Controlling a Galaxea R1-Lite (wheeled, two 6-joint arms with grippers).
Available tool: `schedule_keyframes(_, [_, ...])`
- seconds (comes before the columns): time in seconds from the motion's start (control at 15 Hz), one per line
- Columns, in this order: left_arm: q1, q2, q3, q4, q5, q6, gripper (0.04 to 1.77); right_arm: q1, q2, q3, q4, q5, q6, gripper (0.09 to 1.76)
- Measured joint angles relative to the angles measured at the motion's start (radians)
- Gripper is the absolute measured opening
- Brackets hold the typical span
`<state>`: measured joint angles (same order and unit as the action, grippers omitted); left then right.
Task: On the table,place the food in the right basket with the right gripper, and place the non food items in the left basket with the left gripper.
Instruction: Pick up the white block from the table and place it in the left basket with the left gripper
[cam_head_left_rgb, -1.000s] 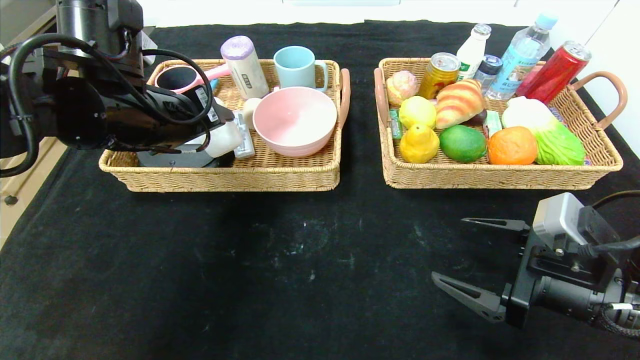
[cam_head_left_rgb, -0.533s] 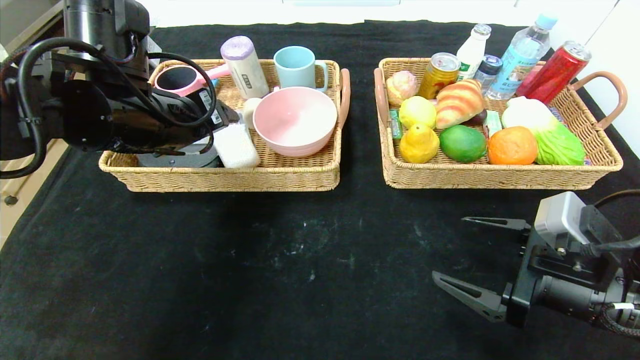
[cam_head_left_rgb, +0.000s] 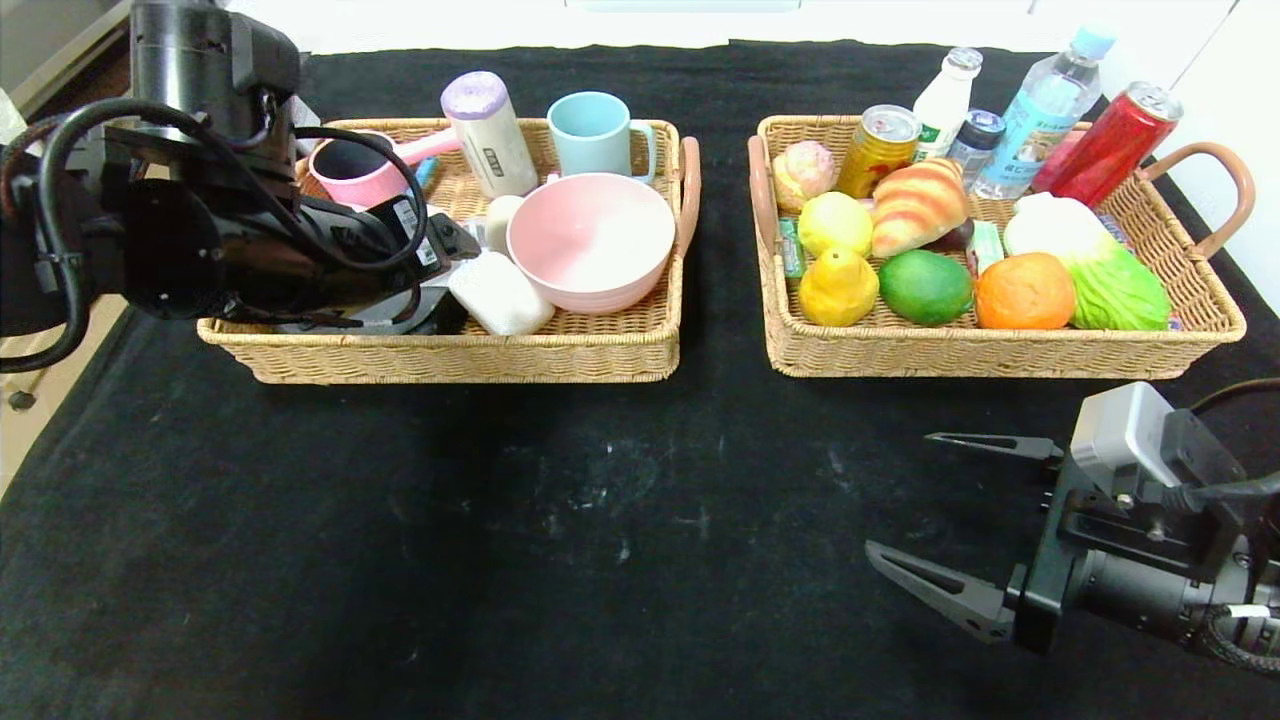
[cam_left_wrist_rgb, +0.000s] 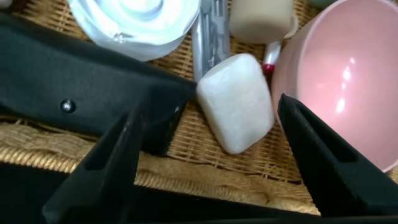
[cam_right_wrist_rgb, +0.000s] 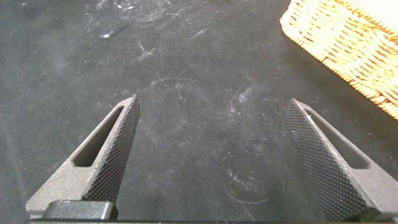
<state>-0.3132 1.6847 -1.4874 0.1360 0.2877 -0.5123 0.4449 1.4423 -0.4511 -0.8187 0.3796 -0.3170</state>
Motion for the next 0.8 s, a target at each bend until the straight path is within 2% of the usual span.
schedule_keyframes(0.4, [-0.009, -0.135, 0.124, 0.005, -0.008, 0.015, 1.64, -0.01, -0.005, -0.004, -0.001, 0.0, 0.001, 1.71])
schedule_keyframes(0.8, [-0.094, -0.402, 0.392, 0.001, -0.003, 0.089, 1.68, -0.014, -0.042, -0.007, 0.0, 0.001, 0.013, 1.71])
